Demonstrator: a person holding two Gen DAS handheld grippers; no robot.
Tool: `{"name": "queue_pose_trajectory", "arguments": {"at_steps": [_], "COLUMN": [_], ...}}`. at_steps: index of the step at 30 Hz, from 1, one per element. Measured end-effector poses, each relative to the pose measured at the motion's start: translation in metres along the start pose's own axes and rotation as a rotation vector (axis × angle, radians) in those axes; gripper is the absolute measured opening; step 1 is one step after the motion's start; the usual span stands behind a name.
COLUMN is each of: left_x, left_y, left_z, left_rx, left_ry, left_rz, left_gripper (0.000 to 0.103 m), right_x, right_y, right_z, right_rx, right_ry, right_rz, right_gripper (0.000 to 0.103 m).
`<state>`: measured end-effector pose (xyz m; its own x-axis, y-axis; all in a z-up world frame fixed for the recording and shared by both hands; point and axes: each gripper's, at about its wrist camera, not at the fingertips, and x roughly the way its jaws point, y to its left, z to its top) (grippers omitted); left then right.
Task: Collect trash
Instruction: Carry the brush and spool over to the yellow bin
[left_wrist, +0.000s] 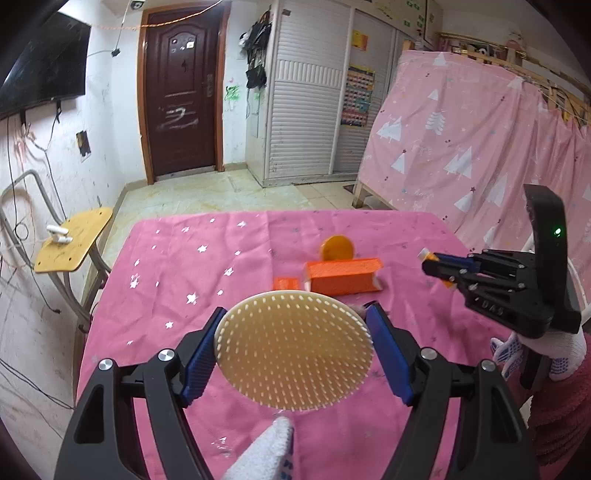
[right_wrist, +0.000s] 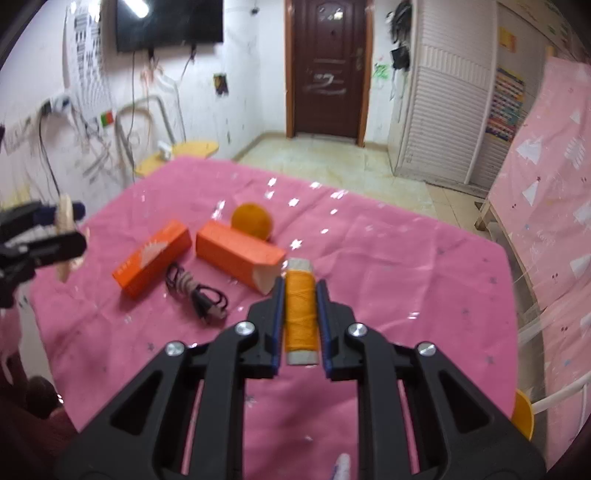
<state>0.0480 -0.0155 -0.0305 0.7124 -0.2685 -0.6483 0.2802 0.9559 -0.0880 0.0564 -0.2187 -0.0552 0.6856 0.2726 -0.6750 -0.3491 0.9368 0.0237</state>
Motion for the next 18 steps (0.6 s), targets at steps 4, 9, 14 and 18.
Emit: {"name": "queue_pose_trajectory", "arguments": {"at_steps": [4, 9, 14, 18], "left_x": [-0.004, -0.003, -0.002, 0.001], "left_y": [-0.016, -0.043, -0.069, -0.091], "left_z": [0.007, 0.015, 0.019, 0.025], "left_rx": [0.025, 0.067, 0.11, 0.142], "left_ry": [-0.017, -0.024, -0.024, -0.02], "left_rz": [-0.002, -0.013, -0.029, -0.046], "left_gripper": [0.068, 0.068, 0.068, 0.068], "right_x": [-0.023, -0.048, -0.068, -0.082], "right_y": [-0.028, -0.057, -0.084, -0.103], "right_z": [-0.005, -0.013, -0.025, -0.035], "right_rx": [0.057, 0.114, 0.166, 0.197], "right_ry": [-0.048, -0.098, -0.129, -0.147], "right_rz": [-0.031, -0.069, -0.102, -0.13], "right_gripper": [0.015, 0.015, 0.016, 0.016]}}
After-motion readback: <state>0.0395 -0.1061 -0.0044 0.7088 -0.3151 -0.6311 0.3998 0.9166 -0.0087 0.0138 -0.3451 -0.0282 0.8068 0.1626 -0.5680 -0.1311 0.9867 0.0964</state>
